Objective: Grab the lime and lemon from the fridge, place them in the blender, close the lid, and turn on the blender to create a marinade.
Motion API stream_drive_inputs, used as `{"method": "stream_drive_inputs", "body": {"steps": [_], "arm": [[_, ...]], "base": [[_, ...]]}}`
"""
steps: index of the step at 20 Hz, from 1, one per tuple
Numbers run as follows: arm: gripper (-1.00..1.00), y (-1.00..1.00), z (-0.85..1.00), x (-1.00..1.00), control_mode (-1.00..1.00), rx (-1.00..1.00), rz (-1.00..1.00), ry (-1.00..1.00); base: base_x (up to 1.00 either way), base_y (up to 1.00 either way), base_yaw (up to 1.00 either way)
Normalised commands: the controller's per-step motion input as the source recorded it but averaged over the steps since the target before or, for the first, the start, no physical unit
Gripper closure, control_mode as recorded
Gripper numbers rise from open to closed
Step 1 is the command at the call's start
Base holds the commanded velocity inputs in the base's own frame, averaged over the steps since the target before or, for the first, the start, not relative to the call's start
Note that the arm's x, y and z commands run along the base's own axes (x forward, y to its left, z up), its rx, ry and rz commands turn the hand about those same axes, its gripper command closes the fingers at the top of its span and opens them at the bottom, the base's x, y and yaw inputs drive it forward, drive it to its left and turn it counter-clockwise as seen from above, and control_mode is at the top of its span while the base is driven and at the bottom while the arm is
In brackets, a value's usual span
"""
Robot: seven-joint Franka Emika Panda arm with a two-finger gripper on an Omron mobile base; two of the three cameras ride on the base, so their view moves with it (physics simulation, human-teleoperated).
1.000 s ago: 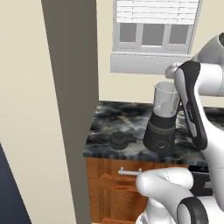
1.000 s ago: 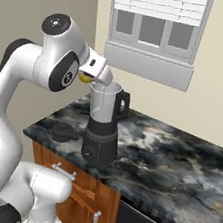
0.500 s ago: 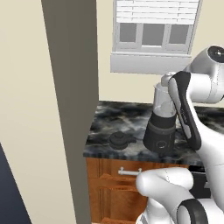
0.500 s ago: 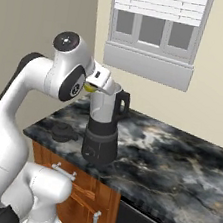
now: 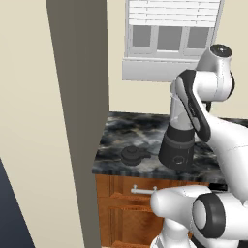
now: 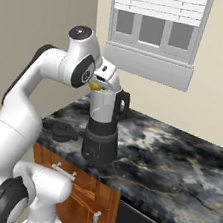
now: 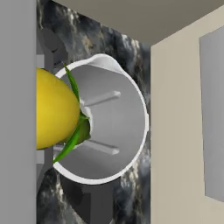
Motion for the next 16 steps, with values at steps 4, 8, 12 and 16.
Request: {"method": "stream_drive_inputs", "body": {"steps": [4,8,12,16], "arm": [[1.0,-0.2,-0.11,0.49,-1.0,0.02,0.03,0.02],[1.0,-0.29,-0.29,0.38,-1.0,0.04,0.03,-0.05],[1.0,-0.24,-0.5,0.26,-1.0,0.02,0.03,-0.1],[-1.0,-0.12,-0.5,0.29,-1.0,0.0,0.02,-0.06]], "base": [[0.0,0.0,0.0],[0.0,0.0,0.0],[0.0,0.0,0.0],[0.0,0.0,0.0]]}}
